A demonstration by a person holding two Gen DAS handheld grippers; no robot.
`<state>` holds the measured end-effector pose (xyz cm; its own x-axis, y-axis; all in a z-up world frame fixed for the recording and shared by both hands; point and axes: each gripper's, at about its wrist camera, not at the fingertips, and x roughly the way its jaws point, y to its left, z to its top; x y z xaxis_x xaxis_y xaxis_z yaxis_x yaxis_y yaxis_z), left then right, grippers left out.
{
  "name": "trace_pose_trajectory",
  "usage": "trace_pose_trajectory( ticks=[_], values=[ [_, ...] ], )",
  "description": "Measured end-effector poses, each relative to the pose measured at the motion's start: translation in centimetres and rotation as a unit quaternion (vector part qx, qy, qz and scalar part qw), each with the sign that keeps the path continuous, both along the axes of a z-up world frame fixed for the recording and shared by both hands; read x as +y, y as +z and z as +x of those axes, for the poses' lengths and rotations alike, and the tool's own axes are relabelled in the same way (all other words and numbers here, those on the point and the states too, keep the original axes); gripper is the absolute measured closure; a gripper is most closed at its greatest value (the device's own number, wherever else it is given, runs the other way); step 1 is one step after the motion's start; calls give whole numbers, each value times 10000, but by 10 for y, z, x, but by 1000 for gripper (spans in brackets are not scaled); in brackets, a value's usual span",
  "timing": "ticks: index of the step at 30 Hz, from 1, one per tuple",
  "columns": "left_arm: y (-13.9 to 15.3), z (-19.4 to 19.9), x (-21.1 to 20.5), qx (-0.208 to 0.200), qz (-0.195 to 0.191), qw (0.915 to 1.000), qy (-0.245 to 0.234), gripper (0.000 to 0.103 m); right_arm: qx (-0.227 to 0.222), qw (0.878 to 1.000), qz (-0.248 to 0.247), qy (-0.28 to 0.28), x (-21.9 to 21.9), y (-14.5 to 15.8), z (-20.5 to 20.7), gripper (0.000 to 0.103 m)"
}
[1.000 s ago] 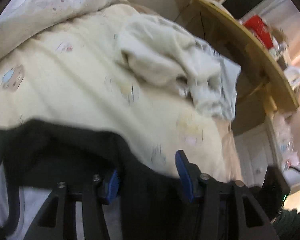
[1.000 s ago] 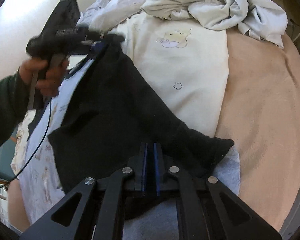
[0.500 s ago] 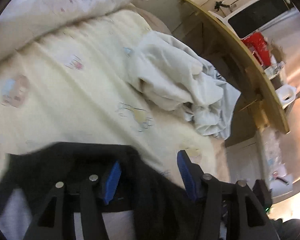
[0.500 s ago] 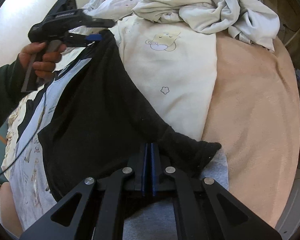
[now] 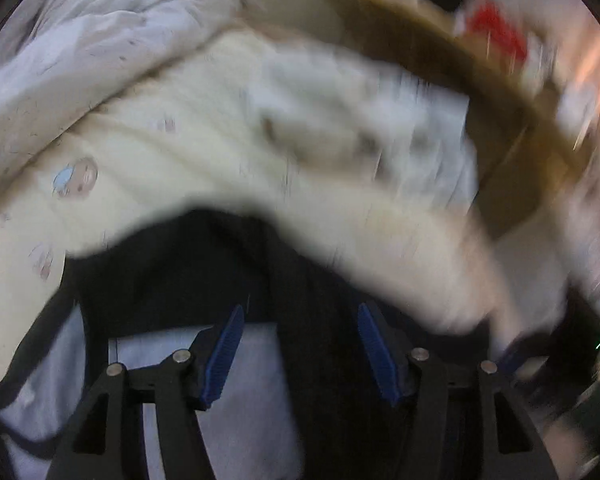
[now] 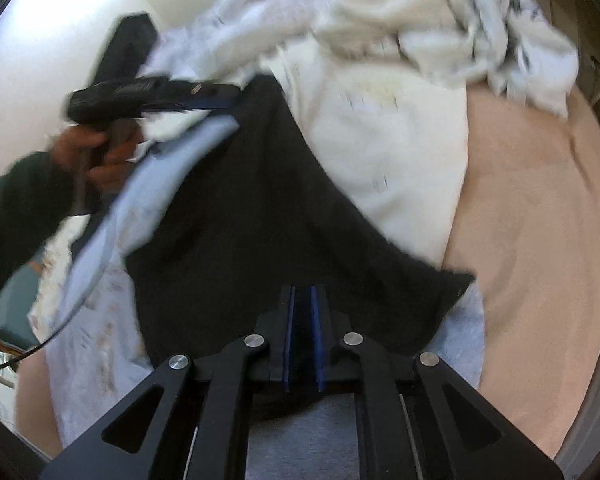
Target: Fold clothes
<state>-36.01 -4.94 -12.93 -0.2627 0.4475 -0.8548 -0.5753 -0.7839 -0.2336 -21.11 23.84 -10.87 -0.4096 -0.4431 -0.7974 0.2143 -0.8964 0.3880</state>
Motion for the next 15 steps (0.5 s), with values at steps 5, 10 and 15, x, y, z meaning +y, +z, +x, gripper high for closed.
trace_pose_trajectory(
  ticks=[5,10,15],
  values=[
    [-5,21,-2,796,-149,9967,-63,102,-149,9999,-67,-42,9,-10,-2,95],
    [12,12,-55,558,955,9892,960,102,-144,9999,-80,-48,16,-11,1,95],
    [-25,19,-64,-100,19,9926,1207,101,-148,9998,-93,-34,10,-9,-4,95]
  ],
)
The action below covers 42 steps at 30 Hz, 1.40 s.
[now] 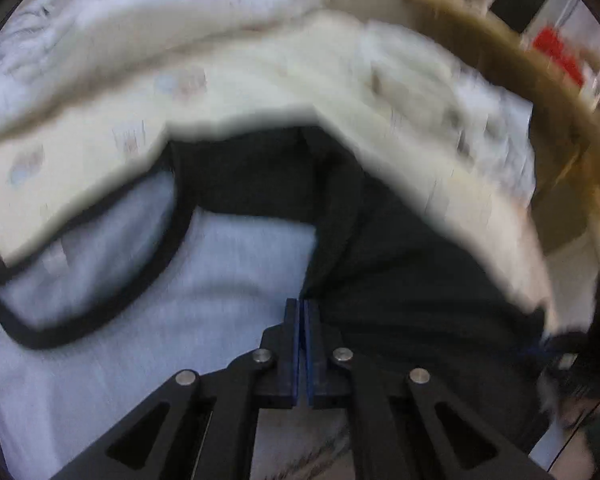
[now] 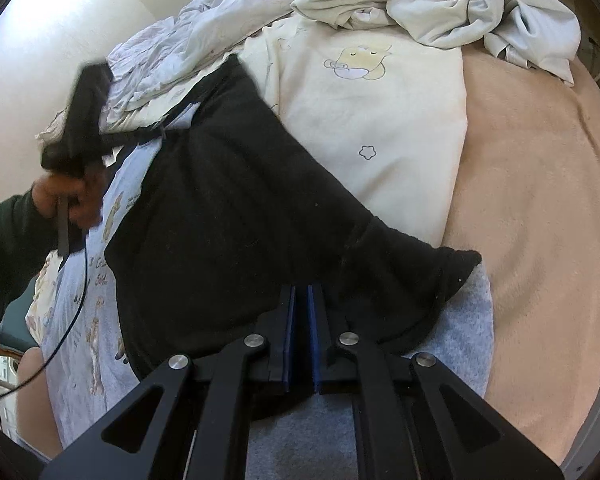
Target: Fold clothes
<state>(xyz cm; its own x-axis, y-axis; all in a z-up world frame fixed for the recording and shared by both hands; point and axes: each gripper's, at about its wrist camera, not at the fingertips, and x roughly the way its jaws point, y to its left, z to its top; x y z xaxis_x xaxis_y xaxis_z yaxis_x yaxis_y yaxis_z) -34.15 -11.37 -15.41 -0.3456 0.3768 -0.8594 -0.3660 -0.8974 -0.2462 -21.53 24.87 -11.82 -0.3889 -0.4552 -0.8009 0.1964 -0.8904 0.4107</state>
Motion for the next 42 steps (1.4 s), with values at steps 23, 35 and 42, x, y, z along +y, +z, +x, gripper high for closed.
trace_pose_trajectory(
  ticks=[23,35,42],
  values=[
    [59,-100,20,1474,-702,9808,1071,68,-15,10000,-26,36,-18,-3,-3,95],
    [25,-75,58,841,-237,9960,-196,60,38,10000,-14,-22,-17,-2,2,95],
    [10,-113,56,882,-546,9944,191,61,-5,10000,-19,54,-17,-2,-2,95]
  ],
)
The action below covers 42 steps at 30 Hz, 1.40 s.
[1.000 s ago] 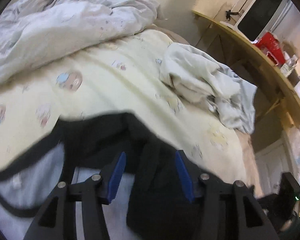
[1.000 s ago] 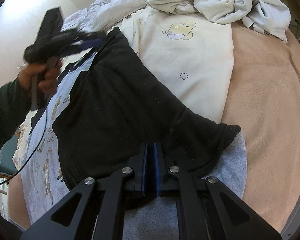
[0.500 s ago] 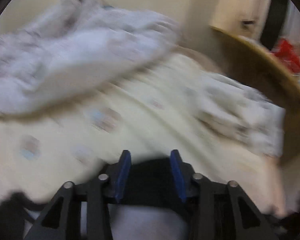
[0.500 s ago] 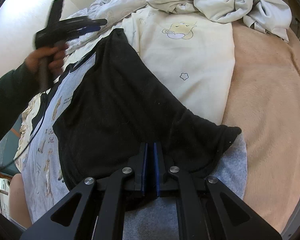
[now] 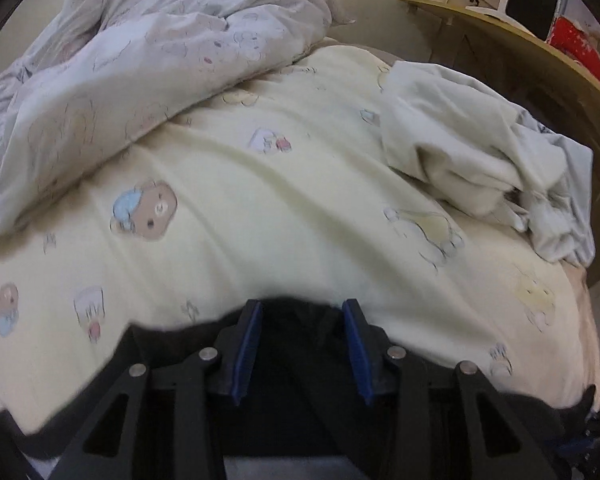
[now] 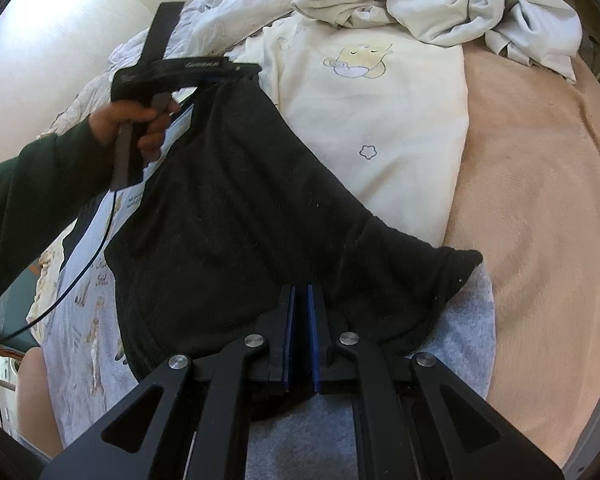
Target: Fold clothes
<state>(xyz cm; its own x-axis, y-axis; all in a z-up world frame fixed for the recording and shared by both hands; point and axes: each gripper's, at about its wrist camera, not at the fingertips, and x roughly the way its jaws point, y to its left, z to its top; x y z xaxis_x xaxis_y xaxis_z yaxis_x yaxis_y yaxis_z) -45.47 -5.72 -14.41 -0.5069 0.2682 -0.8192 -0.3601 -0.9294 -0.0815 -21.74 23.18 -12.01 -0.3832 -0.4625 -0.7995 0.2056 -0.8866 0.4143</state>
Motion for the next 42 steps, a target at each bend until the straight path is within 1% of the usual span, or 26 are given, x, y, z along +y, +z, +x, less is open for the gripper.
trace_pose_trajectory(
  ticks=[3,4,7,10,12,13,15,17,18,21,22,23,24,25,27,28,30,32,33,34,35,36,37,38,40,42],
  values=[
    [5,-9,-6,284,-459,9972,515,61,-14,10000,-18,13,1,0,-2,95],
    [8,-11,-12,320,-543,9957,673,61,-18,10000,-26,11,1,0,-2,95],
    [24,-8,-32,414,-242,9946,920,61,-10,10000,-34,-3,1,1,-1,95],
    [44,15,-42,505,130,9963,690,60,3,10000,-18,-17,1,1,-1,95],
    [54,42,-48,440,476,9969,446,61,2,10000,-23,-24,1,1,-1,95],
    [57,56,-49,400,566,9970,352,61,2,10000,-25,-28,0,0,-1,95],
    [59,96,-49,294,832,9960,104,60,2,10000,-29,-37,0,1,-1,95],
    [53,127,-37,47,854,9960,-273,60,76,10000,-15,-35,-1,5,1,95],
    [50,145,-30,-9,843,9954,-462,60,155,9999,-26,-20,-3,10,2,91],
    [33,188,-6,-199,773,9928,-896,60,570,9981,-229,107,-8,29,12,91],
    [25,199,2,-239,705,9924,-983,60,569,9979,-290,142,-12,29,13,91],
    [16,207,10,-253,525,9935,-981,60,524,9979,-330,199,-17,29,14,91],
    [7,210,16,-308,300,9950,-906,60,330,9985,-303,330,-24,23,15,91],
    [-1,213,16,-379,133,9960,-795,60,142,9986,-200,474,-33,17,17,91],
    [-15,220,17,-501,-162,9968,-609,60,-155,9951,497,836,-51,8,29,93],
    [-15,228,14,-513,-194,9966,-617,59,-197,9928,739,927,-53,10,37,93],
    [-12,244,7,-451,-322,9964,-648,59,-408,9904,909,959,-47,15,51,93],
    [-6,260,0,-357,-396,9965,-648,56,-326,9915,957,821,-36,30,63,93],
    [-1,265,-9,-342,-179,9978,-544,56,-234,9925,949,731,-30,38,69,90],
    [4,269,-17,-295,81,9986,-421,56,-139,9937,914,640,-25,46,74,90],
    [9,273,-27,-197,328,9990,-246,55,-22,9956,764,534,-20,53,77,90],
    [14,276,-37,-105,530,9985,-64,53,120,9975,579,394,-16,61,81,85],
    [15,278,-46,-28,629,9979,132,50,215,9981,496,291,-15,65,83,80],
    [16,280,-54,23,720,9969,316,50,304,9985,411,187,-14,68,84,70],
    [10,272,-66,-100,873,9943,598,50,430,9988,226,-15,-16,70,82,70],
    [5,260,-70,-189,987,9917,803,50,430,9990,45,-90,-27,66,73,70]
  ],
)
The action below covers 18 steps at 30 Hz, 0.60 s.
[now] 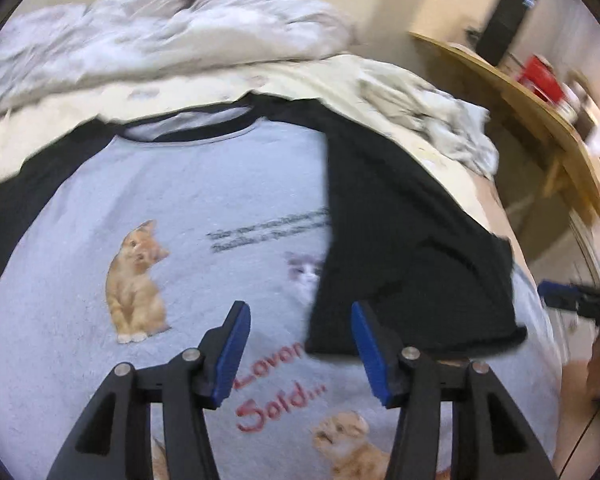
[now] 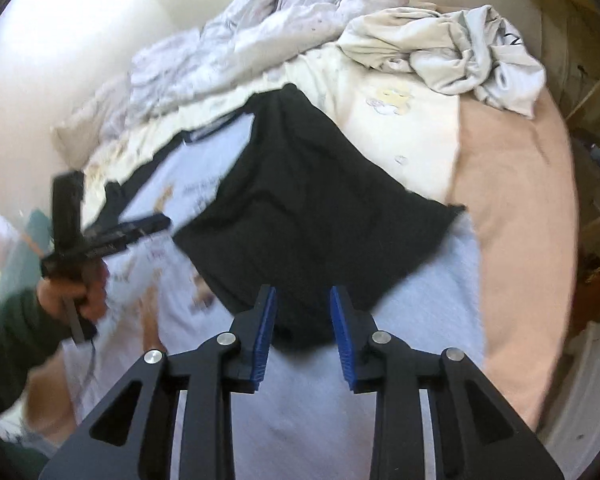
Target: Fold clothes
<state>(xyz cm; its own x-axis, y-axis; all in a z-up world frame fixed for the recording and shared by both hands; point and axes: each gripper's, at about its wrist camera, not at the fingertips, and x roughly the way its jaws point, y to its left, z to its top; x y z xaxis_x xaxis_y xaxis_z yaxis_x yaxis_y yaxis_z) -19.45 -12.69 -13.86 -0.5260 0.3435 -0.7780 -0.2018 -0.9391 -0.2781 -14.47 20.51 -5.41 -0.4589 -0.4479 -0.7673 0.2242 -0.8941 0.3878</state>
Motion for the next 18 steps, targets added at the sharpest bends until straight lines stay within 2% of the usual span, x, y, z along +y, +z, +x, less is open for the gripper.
trace_pose_trajectory(
  ticks=[3,4,5,6,9,11,14,16,18],
  values=[
    [-11,-20,13,-208,-90,9997,49,50,-92,9999,64,86,-26,-9,-29,70],
    [-14,-27,17,-277,-120,9995,65,60,-66,9997,109,216,-39,-13,-39,71],
    [-18,-32,20,-334,-145,9993,58,80,9,9993,153,339,-51,-13,-46,72],
    [-22,-32,23,-361,-160,9992,0,88,62,9986,239,464,-65,-14,-56,72],
    [-31,-33,27,-362,-202,9991,-84,99,135,9954,482,818,-95,-24,-77,72],
    [-38,-34,23,-308,-206,9993,22,101,57,9930,798,869,-109,-40,-87,72],
    [-43,-31,16,-61,-581,9977,348,103,-52,9898,1132,865,-115,-58,-88,74],
    [-41,-30,-1,-72,-293,9977,611,103,-6,9884,1240,875,-109,-57,-77,74],
    [-38,-35,-4,-50,236,9981,563,103,63,9912,1006,858,-100,-46,-64,72]
  ],
)
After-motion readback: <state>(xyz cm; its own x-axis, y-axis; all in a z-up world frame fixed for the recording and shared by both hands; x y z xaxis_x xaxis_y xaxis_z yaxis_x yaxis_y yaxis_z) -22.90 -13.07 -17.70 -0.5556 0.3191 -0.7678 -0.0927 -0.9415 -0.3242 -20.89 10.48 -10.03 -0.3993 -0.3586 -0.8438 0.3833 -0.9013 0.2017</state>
